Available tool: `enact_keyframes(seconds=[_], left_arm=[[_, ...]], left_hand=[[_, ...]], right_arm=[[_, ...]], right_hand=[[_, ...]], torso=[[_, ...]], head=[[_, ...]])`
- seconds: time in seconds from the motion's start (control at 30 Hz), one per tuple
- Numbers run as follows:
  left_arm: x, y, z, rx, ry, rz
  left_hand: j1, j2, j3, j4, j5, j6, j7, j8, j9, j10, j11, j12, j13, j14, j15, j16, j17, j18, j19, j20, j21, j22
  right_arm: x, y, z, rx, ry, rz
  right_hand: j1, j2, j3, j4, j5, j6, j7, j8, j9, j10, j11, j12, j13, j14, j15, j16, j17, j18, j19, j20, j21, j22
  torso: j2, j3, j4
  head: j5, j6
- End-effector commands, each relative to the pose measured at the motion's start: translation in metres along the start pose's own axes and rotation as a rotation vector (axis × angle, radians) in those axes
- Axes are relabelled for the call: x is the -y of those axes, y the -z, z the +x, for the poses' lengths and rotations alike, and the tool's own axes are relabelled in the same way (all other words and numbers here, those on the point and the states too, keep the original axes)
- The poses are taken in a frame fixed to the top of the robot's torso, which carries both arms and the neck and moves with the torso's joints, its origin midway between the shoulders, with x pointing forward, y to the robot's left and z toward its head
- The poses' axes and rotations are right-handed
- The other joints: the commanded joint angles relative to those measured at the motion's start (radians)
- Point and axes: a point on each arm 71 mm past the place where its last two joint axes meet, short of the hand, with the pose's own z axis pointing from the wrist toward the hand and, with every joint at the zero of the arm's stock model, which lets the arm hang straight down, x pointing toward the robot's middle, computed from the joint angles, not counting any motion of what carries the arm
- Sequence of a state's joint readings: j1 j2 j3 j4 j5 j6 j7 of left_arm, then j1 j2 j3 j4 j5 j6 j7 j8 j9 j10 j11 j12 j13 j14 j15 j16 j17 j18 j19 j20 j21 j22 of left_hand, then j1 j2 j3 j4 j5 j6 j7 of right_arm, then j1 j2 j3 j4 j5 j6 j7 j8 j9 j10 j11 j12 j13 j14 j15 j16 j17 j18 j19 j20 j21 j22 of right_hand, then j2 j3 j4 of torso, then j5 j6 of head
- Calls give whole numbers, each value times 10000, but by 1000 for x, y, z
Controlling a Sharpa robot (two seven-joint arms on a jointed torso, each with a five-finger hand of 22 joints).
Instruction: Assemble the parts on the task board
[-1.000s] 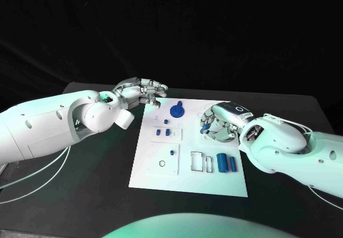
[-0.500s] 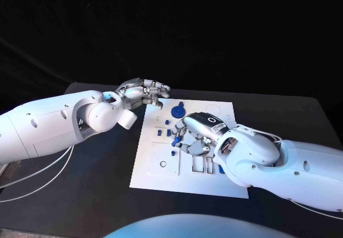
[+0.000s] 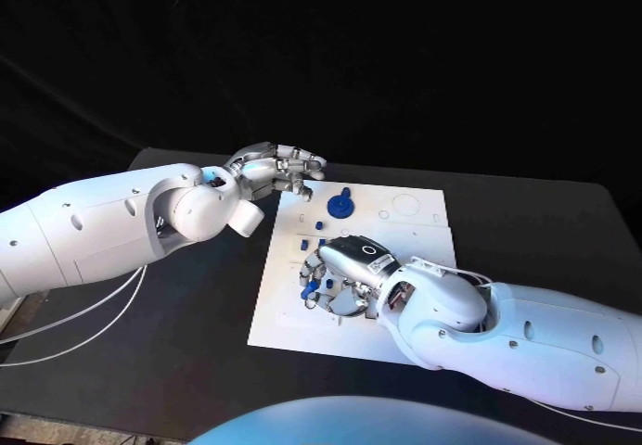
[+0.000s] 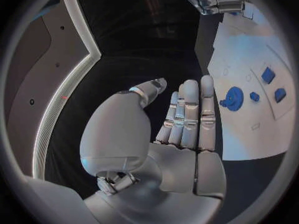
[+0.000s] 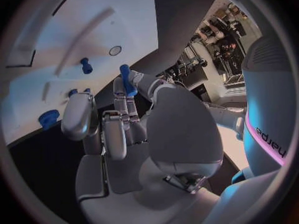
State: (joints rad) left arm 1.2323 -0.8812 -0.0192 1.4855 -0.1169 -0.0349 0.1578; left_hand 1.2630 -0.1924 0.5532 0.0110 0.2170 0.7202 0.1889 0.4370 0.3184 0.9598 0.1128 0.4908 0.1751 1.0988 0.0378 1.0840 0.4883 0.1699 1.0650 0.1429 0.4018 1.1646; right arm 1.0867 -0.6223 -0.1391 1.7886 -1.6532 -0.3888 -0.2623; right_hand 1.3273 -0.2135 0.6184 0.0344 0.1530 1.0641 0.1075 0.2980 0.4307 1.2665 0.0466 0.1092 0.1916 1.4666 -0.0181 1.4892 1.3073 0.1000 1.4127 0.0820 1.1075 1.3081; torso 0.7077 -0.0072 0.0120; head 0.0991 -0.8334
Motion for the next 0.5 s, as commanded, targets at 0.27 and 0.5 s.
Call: enact_keyframes(seconds=[0.27,0.5], left_arm=[[1,0,2,-146,102,55],[1,0,1,-137,101,48]], left_hand=[[-62,4,-29,6,6,-90,-12,43,14,-44,20,53,-8,-30,31,-40,-8,99,80,15,-58,-14],[-55,3,-34,2,5,-98,-13,63,20,-40,18,63,-10,-33,30,-40,-11,100,84,15,-70,-20]], right_arm=[[8,-4,16,-612,191,22],[12,-4,19,-762,336,144]], right_hand=[[7,83,74,-10,42,23,35,29,12,39,18,-9,9,621,-85,42,534,-16,-14,-53,-52,300],[7,83,74,-10,42,23,35,29,12,39,18,-9,9,621,-85,42,534,-16,-14,-53,-52,300]], torso=[[-3,18,-13],[-8,17,-13]], head=[[109,-91],[117,-111]])
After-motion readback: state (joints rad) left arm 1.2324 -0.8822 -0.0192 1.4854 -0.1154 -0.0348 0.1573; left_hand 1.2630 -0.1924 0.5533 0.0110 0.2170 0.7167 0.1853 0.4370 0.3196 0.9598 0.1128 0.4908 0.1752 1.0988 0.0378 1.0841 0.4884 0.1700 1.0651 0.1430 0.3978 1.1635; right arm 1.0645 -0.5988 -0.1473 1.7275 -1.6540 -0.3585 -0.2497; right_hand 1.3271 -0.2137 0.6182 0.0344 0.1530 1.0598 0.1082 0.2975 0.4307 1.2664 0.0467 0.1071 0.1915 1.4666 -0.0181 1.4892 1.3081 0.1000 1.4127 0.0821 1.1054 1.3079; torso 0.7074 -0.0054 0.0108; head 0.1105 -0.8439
